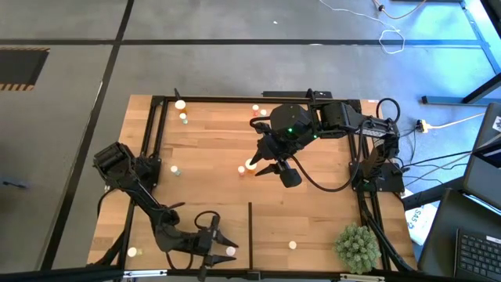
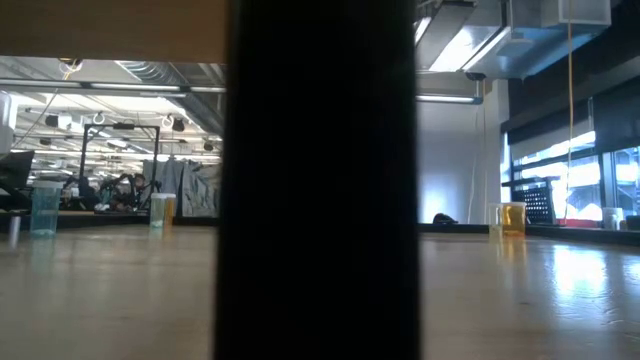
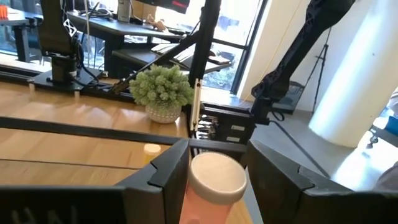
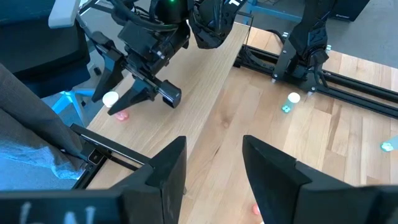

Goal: Pick and place medicine bottles onto shelf by color
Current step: Put the right pink pill bottle on the shelf

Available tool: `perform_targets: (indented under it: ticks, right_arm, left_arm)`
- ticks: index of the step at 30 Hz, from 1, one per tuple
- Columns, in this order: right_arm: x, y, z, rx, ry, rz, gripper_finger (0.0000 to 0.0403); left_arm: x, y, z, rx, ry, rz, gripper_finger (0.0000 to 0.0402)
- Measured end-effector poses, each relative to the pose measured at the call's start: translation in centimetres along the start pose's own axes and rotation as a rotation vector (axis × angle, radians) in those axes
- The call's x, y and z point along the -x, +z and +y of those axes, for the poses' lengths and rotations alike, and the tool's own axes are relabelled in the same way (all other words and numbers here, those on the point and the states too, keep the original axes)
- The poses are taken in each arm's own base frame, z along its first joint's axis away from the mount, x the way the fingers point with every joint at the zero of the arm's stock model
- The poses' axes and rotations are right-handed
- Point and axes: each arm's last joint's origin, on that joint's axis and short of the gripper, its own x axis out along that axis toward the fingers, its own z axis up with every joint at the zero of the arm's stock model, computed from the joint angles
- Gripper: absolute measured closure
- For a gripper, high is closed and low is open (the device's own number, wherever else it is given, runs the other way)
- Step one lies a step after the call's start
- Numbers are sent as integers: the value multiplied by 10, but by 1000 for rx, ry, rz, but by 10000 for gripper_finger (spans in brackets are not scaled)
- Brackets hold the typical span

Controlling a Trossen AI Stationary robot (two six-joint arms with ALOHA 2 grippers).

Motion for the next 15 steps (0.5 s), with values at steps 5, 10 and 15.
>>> perform_targets:
  ticks: [5, 10, 15]
  right_arm:
    - [0, 0, 0, 0, 0, 0, 243]
    - [0, 0, 0, 0, -1, 0, 243]
    - [0, 0, 0, 0, -1, 0, 243]
  left_arm:
    - [0, 2, 0, 14, -3, -15, 248]
    - [0, 4, 0, 30, 5, -35, 248]
    - [0, 8, 0, 53, 25, -66, 248]
